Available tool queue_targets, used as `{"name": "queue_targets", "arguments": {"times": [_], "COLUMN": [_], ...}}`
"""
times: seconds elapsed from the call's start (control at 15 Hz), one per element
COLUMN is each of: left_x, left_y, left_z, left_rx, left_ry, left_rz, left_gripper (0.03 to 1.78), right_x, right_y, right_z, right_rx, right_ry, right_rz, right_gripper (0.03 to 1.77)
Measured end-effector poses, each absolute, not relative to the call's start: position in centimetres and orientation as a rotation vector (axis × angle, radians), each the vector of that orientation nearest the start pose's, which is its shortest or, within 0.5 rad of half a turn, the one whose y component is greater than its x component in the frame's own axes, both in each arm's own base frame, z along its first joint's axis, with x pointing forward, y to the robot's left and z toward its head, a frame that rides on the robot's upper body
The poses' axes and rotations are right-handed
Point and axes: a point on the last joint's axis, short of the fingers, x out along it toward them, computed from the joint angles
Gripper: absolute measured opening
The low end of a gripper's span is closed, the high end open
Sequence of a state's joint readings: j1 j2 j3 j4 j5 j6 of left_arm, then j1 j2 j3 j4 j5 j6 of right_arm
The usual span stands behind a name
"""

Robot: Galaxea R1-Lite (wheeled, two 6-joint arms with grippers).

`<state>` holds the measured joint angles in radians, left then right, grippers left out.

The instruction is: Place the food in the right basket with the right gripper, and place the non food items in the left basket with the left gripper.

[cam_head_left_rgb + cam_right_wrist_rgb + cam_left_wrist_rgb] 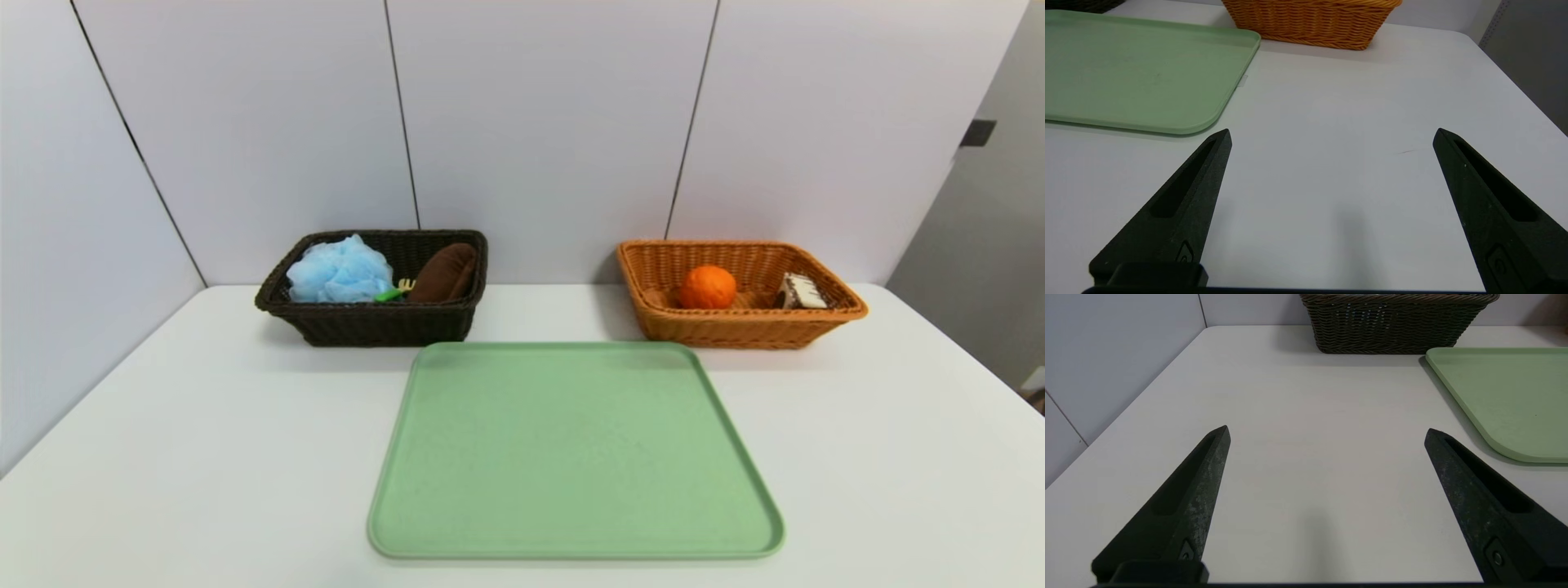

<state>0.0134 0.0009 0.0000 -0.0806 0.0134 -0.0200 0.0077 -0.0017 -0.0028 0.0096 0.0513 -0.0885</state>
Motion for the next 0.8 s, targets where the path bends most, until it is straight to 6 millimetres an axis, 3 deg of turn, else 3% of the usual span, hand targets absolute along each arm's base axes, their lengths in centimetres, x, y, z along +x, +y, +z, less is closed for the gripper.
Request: {"name": "queue_targets", "arguments": {"times": [0.8], "left_x": [-2.31], "left_y": [0.0], "left_z": [8.37], "left_rx": [-0.019], "left_ry": [-0.081], "left_rz": [0.026], "left_gripper": [1.69], "right_x": [-2.34], "right_y": [0.01], "right_z": [7.61], "right_rx": [-0.032], "right_ry": [0.003], "right_rz": [0.023], "right_gripper": [1.7]}}
